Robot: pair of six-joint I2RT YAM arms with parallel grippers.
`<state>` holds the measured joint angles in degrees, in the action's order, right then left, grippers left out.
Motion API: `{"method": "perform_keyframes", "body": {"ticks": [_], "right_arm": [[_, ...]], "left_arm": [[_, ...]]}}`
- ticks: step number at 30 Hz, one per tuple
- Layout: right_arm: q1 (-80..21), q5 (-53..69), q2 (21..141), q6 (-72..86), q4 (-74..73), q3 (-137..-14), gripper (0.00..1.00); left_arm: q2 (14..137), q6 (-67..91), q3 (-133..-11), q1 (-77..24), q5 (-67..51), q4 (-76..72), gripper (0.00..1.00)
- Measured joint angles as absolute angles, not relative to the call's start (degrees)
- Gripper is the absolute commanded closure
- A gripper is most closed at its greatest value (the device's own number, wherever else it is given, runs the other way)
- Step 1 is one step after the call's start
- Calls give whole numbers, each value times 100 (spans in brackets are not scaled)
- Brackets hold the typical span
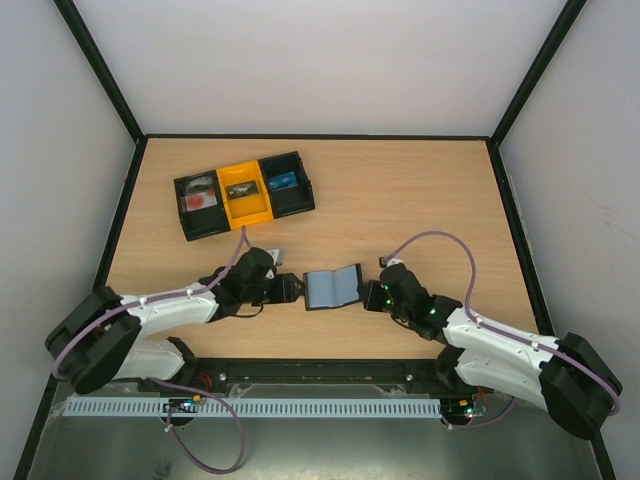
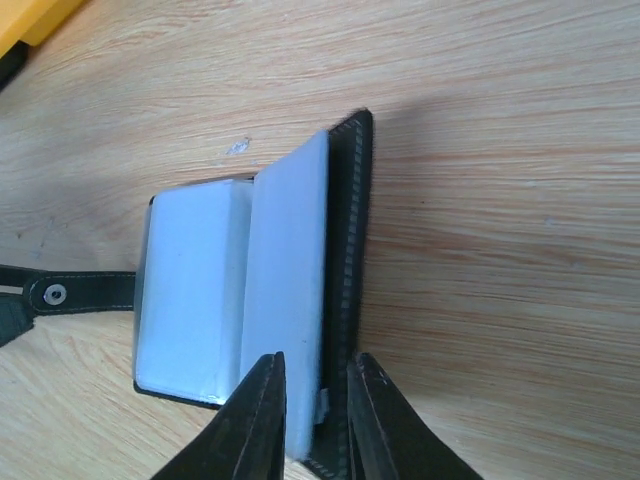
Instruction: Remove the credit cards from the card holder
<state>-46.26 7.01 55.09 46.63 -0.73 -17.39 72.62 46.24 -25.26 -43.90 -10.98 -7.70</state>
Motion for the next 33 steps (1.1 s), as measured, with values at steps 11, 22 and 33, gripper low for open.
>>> {"method": "perform_keyframes", "body": {"ticks": [11, 22, 33], "right_arm": [[-4626, 390, 4939, 4700, -521, -2095, 59], [-4626, 340, 6399, 4497, 80, -2174, 53], [-4626, 307, 7380, 4386, 808, -2196, 64]], "left_arm": [[8497, 4571, -2969, -4379, -1356, -1306, 40], [9013, 4584, -3140, -4368, -1533, -1767, 67], [9002, 4729, -3033, -4368, -1826, -1942, 88]]}}
